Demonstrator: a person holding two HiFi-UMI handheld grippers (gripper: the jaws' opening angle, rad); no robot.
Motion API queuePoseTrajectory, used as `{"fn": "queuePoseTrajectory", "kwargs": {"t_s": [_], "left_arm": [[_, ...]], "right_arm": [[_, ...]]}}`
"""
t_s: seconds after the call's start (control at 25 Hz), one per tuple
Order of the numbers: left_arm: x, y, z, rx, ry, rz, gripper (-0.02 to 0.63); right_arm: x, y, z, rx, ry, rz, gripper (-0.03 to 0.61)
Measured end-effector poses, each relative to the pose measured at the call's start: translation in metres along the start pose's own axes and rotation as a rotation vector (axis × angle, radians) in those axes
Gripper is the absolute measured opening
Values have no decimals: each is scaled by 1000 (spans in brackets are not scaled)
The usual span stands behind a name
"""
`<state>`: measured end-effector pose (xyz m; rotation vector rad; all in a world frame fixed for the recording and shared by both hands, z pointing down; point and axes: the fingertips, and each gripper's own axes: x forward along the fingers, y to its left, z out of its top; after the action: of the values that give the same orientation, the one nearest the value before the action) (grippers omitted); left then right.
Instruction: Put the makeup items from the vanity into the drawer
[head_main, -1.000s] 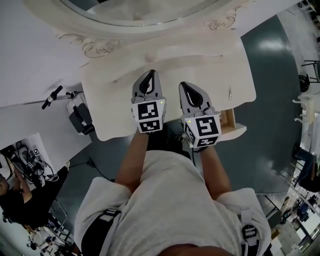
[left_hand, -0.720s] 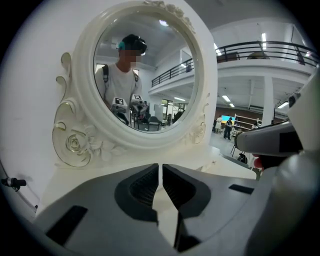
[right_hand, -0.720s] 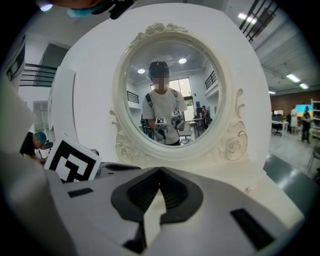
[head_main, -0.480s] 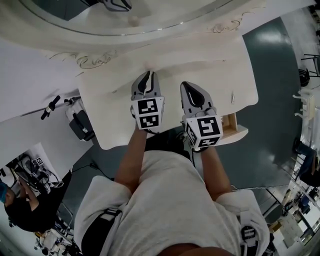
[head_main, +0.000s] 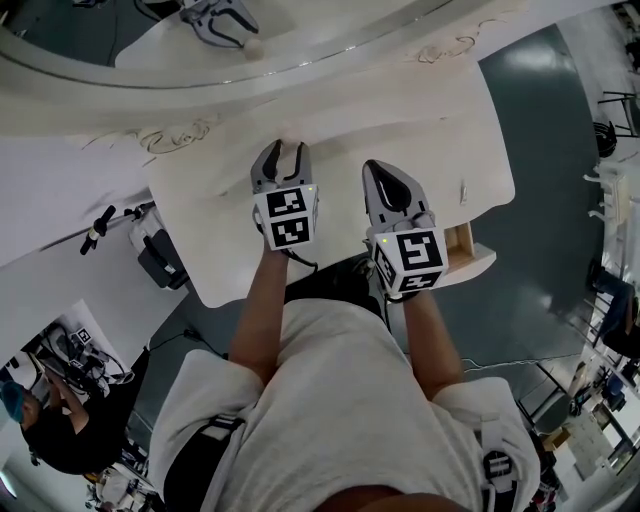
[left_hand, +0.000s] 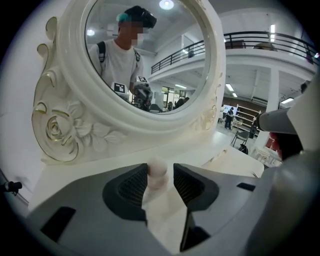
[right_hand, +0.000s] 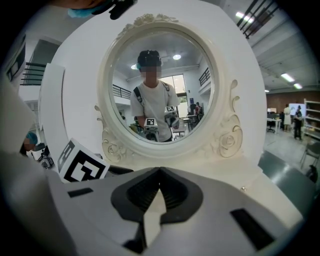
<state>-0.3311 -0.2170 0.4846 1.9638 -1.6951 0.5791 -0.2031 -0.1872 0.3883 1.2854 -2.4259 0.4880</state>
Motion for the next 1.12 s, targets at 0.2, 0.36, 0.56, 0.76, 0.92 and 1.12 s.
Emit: {"fn": "queuePoseTrajectory", "kwargs": {"t_s": [0.2,0.36,0.56,0.76,0.92,1.12], "left_arm": [[6,10,-1,-2,-4,44,147],[7,12,-2,39,4,54,117],[2,7,0,55,2,55,84],[-6,-16,11,100,-30,27,80],[-11,-47,17,140,-52,-21,80],[-14,-87,14,168,-53,-82,81]], "right_arm": [[0,-6,-2,5,14,-15,14],[-6,-8,-2,3,15,-23,14],[-14,-14,1,-7,10,-23,14],[-24,-19,6,-13,-13,-22,14],[-40,-25,-3,7,-13,-42,14],[-67,-43,-13,24,-18,-85,14]]}}
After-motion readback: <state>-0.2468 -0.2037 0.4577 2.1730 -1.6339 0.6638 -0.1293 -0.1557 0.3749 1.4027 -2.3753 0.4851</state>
